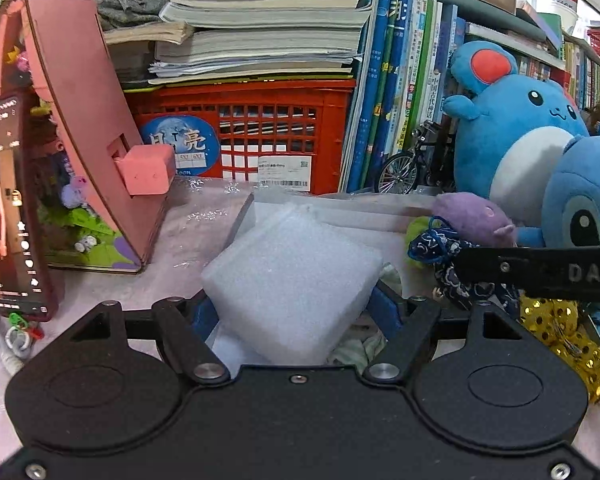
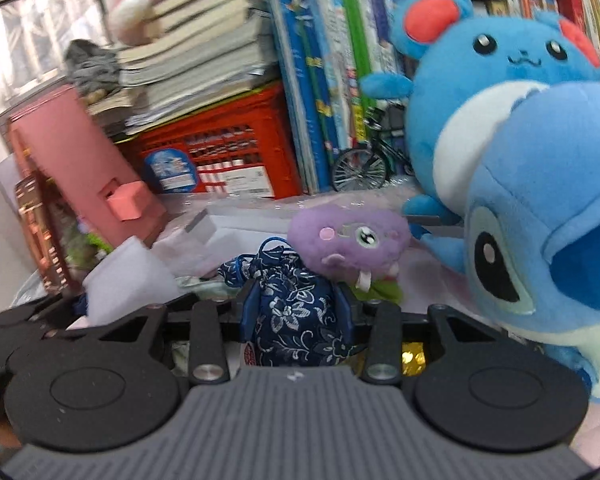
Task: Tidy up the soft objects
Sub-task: 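Open the left tool to drop the foam cube while the right tool releases the pouch in the box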
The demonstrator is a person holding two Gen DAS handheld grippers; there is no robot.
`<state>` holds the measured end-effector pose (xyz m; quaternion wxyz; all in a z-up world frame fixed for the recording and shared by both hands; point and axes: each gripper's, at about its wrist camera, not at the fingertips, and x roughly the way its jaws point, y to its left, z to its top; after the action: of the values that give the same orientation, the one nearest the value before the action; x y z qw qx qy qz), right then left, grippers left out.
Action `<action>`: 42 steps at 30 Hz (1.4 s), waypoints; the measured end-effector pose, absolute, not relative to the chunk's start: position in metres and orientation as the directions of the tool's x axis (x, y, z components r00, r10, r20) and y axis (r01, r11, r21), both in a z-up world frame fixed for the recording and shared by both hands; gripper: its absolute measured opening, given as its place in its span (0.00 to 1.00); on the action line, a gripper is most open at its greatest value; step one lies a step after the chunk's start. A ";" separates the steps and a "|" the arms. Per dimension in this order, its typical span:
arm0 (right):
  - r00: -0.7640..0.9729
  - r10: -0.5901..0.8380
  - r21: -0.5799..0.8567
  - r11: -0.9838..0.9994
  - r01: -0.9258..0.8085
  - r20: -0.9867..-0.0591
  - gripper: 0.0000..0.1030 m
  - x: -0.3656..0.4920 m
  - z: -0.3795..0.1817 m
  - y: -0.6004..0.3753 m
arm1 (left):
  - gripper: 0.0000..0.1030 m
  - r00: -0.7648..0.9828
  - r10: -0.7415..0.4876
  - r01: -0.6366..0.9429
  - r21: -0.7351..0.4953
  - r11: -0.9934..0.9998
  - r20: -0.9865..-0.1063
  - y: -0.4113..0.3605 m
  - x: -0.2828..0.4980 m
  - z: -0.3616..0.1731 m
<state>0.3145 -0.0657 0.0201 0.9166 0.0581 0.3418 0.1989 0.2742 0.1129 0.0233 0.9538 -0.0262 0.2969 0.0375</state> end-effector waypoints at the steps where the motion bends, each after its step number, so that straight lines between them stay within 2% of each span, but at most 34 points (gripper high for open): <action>1: 0.686 0.402 0.247 0.915 -0.318 -0.607 0.43 0.318 0.018 -0.066 | 0.72 0.820 0.054 -0.087 -0.032 0.996 -0.570 0.113 0.277 0.022; 15: 0.655 0.394 0.266 0.919 -0.290 -0.645 0.39 0.331 -0.002 -0.061 | 0.72 0.821 0.056 -0.086 -0.027 0.996 -0.568 0.108 0.298 0.012; 20: 0.648 0.420 0.317 0.907 -0.277 -0.635 0.40 0.332 -0.007 -0.069 | 0.72 0.814 0.032 -0.092 -0.075 0.993 -0.580 0.112 0.297 0.008; 22: 0.653 0.428 0.329 0.903 -0.277 -0.625 0.44 0.330 -0.006 -0.072 | 0.72 0.813 0.025 -0.094 -0.089 0.992 -0.582 0.113 0.296 0.008; 23: 0.656 0.432 0.335 0.901 -0.277 -0.619 0.51 0.329 -0.006 -0.074 | 0.72 0.813 0.022 -0.092 -0.090 0.992 -0.581 0.113 0.295 0.009; 28: 0.660 0.441 0.345 0.896 -0.281 -0.609 0.62 0.323 -0.001 -0.083 | 0.73 0.818 0.008 -0.073 -0.090 0.993 -0.575 0.111 0.287 0.015; 42: 0.695 0.442 0.295 0.897 -0.330 -0.567 0.69 0.294 0.021 -0.094 | 0.80 0.822 0.026 -0.072 -0.059 0.996 -0.569 0.100 0.272 0.026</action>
<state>0.2943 -0.0943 0.0214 0.9166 0.0855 0.3290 0.2104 0.2725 0.0996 0.0264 0.9537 -0.0388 0.2972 0.0256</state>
